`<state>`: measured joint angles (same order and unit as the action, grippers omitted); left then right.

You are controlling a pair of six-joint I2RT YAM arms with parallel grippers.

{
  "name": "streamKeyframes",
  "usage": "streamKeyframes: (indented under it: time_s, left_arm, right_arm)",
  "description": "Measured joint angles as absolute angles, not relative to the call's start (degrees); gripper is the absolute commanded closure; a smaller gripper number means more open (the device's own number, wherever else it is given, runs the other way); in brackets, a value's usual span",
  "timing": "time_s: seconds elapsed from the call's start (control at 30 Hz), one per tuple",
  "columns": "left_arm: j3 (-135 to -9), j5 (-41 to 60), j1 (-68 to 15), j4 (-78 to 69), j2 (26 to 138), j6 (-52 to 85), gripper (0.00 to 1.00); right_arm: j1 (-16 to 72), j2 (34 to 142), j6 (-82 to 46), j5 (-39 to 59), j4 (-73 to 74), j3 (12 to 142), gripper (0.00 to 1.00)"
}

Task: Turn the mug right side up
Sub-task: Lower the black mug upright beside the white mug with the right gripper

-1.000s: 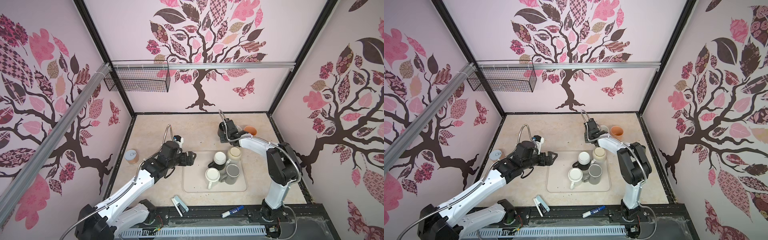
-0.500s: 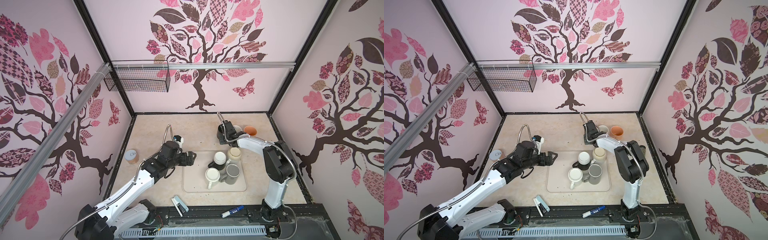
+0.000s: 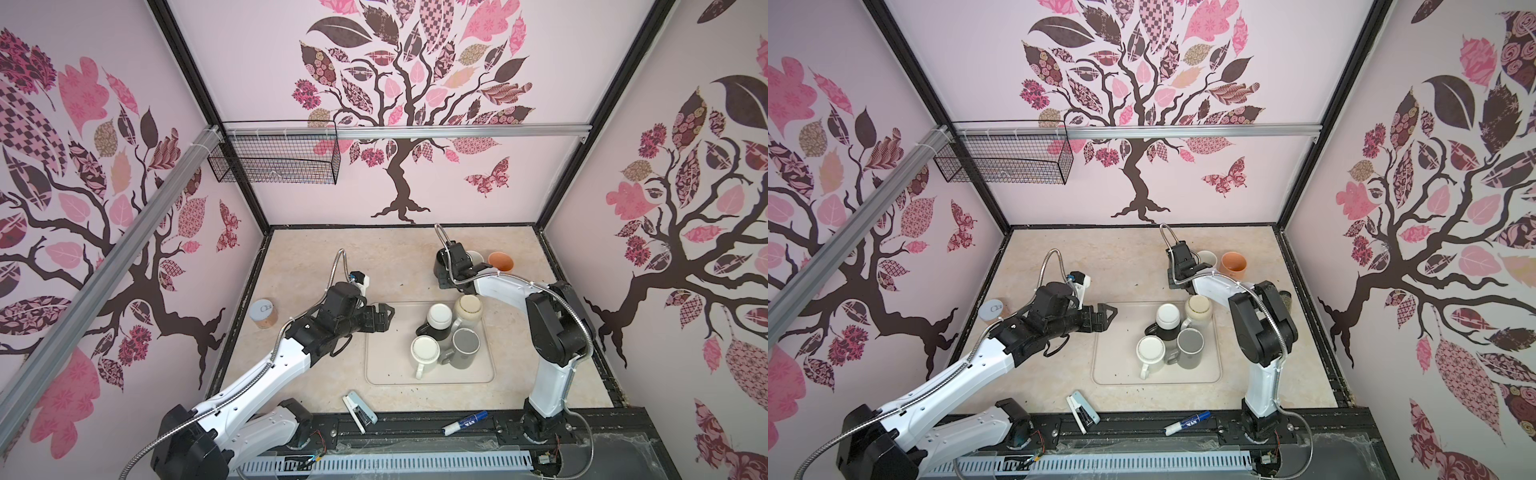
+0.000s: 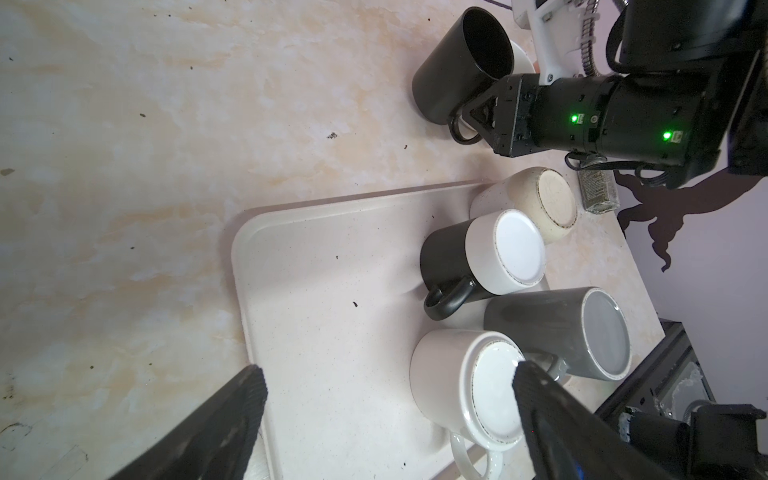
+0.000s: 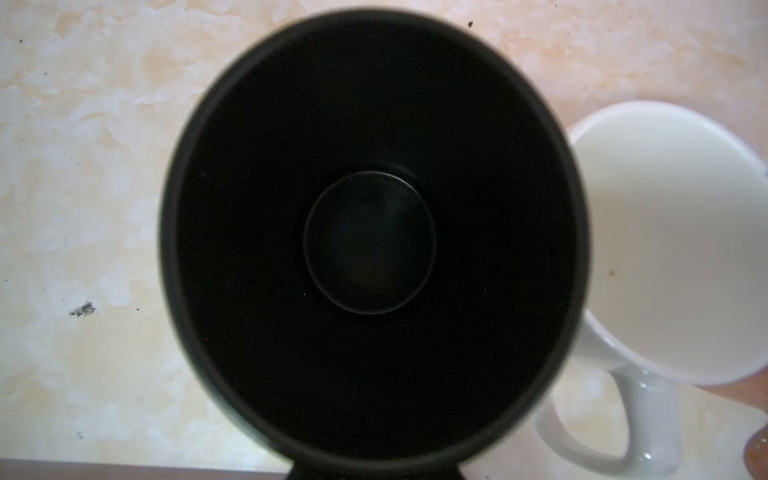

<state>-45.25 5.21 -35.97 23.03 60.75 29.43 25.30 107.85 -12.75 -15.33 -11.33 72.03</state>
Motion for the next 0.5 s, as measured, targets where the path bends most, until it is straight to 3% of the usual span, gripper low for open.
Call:
streamKeyframes:
  time_s: [0.5]
  left_arm:
    - [-45.25, 5.21, -36.16, 22.72, 61.45, 29.56, 0.04]
  right_arm:
    - [25.3, 108.49, -13.98, -15.33, -11.31, 71.55, 0.75]
